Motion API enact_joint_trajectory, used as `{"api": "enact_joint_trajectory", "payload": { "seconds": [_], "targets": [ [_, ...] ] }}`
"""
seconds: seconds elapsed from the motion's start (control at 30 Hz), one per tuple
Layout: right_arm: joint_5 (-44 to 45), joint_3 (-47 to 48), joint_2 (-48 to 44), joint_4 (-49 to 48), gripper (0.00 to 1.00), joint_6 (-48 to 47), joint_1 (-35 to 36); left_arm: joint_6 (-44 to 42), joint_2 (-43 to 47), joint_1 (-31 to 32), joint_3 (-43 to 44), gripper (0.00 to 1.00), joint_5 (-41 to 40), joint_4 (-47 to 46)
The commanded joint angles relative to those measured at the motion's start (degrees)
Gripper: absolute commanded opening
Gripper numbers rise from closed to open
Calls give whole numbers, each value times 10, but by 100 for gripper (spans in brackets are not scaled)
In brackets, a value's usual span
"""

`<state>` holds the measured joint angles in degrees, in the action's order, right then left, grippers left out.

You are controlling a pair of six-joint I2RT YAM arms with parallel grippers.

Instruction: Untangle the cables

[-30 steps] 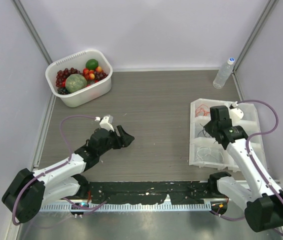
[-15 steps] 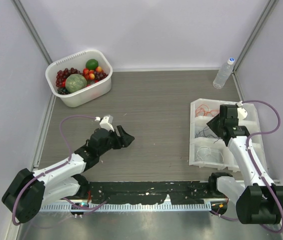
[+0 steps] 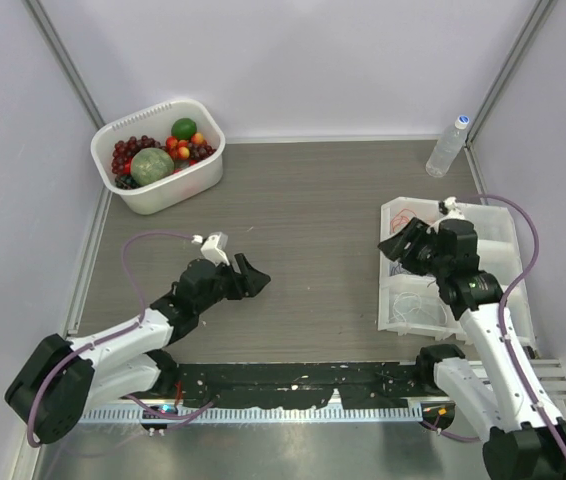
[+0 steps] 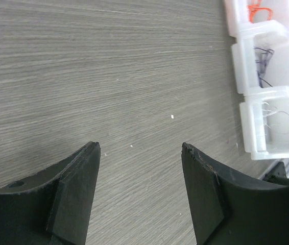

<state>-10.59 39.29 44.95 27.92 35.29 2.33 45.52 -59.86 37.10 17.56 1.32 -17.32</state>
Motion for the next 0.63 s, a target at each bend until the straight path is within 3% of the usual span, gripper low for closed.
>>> {"api": "enact_joint_trajectory", "payload": {
  "seconds": [0.0,0.13,0.23,0.47,0.6],
  "targets": [
    [-29,21,-49,-5,59,-43,94,-36,43,-1,-38,68,56,-139],
    [-43,17,-170,-16,67,-62,110,-37,124,-1,-62,72,97,-200],
    [-30,13,-251,-17,78,-58,109,-38,217,-1,-54,79,96,-158],
    [96,3,-447,-1,80,-34,109,-54,447,-1,-7,97,48,-76],
    [129,80,-442,28,81,-57,109,-77,510,-2,56,100,20,-47]
  ]
}}
